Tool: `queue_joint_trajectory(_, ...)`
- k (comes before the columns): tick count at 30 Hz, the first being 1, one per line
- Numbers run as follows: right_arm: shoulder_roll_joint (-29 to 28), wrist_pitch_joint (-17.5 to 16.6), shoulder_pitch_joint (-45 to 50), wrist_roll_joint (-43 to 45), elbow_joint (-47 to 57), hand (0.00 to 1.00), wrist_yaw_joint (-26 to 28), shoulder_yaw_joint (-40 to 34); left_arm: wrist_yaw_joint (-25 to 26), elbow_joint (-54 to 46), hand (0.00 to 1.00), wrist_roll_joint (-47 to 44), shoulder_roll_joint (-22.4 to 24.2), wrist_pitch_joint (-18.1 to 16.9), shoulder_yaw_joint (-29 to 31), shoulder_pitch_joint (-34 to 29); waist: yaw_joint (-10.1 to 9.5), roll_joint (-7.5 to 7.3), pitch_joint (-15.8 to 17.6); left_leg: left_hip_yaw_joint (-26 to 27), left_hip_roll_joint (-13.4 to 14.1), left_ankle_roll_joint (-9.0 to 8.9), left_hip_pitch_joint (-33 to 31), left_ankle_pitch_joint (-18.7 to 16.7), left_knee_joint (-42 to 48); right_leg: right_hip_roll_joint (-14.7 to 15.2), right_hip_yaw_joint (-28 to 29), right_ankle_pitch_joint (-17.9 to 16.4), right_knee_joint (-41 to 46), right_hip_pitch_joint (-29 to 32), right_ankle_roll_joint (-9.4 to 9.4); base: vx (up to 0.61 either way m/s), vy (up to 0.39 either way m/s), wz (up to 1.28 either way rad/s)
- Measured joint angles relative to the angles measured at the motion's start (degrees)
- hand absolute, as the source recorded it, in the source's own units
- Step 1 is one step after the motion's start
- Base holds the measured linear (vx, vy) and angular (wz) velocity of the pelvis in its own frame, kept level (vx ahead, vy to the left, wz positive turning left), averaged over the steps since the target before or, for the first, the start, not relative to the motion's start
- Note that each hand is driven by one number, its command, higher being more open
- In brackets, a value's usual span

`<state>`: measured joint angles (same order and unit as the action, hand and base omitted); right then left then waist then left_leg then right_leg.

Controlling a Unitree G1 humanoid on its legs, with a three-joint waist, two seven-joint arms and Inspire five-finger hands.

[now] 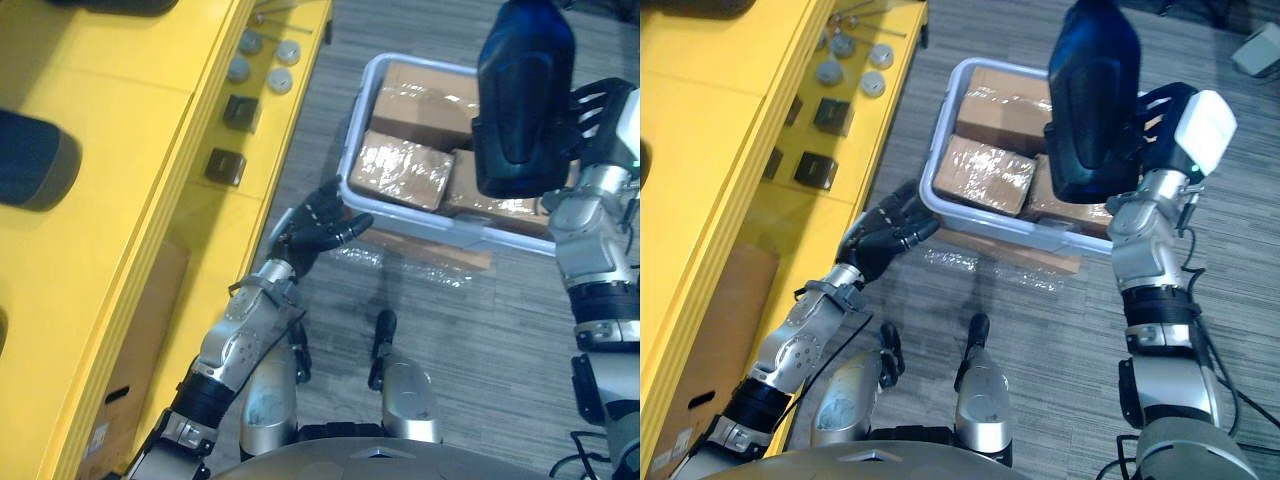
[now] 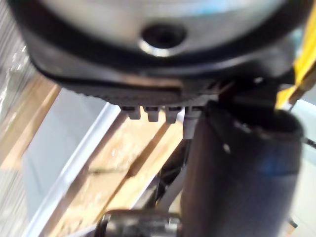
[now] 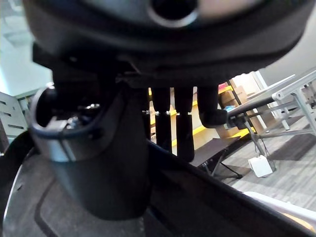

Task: Walk over and take three plastic housings, then place them on the shelf

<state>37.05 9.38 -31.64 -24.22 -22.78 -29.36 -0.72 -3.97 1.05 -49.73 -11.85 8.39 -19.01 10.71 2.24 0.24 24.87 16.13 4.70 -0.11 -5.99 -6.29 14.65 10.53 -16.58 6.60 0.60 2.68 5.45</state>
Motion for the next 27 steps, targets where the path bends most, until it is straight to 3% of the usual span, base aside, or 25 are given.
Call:
queue_joint_trajectory(6, -6.9, -2.6, 6.4, -1.4, 6.4, 0.00, 0.2, 0.0, 0.2, 5.6, 1.00, -4.4, 3.5, 1.7, -2.4, 4.3, 1.36, -0.70, -4.5, 2.0, -0.1, -0.45, 5.2, 0.3, -4.2, -0.7, 1.3, 0.0, -1.9, -3.0, 0.00, 0.08, -0.011, -0.20)
queue_joint_trajectory(10, -12.5, -4.2, 11.4, -1.3, 10.6, 0.00, 0.4, 0.4, 3.5, 9.1, 1.00, -4.7, 5.8, 0.5, -3.4, 7.3, 1.90, -1.01, -7.0, 2.6, -0.4, -0.86, 7.8, 0.5, -6.3, -0.8, 1.5, 0.0, -2.4, -4.5, -0.01, 0.01, -0.004, -0.08)
queue_joint_trajectory(16, -18.6, -5.3, 17.3, -1.0, 14.7, 0.00, 0.1, 2.4, 4.3, 11.9, 1.00, -6.5, 7.2, -1.3, -5.9, 7.5, 2.60, -2.13, -9.1, 3.0, -1.0, -1.06, 9.6, 0.7, -7.4, -0.5, 1.6, 0.1, -3.8, -6.2, 0.08, -0.04, -0.004, -0.04)
queue_joint_trajectory(20, -20.2, -5.4, 19.6, 0.5, 14.7, 0.00, 0.0, 3.0, 6.5, 13.0, 1.00, -5.6, 7.2, -2.2, -7.1, 7.5, 2.67, -2.34, -9.9, 3.3, -1.2, -1.13, 11.0, 0.9, -8.1, -0.5, 2.0, 0.1, -3.8, -7.0, 0.08, -0.06, -0.005, -0.06)
queue_joint_trajectory(27, -22.1, -6.5, 20.7, 2.8, 14.8, 0.00, 0.1, 4.6, 12.3, 12.9, 1.00, 3.8, 7.5, -4.6, -8.2, 8.3, 2.69, -3.02, -11.2, 3.3, -1.4, -1.25, 11.4, 1.7, -9.2, -0.6, 1.8, 0.8, -5.0, -7.5, 0.10, -0.04, -0.015, 0.00)
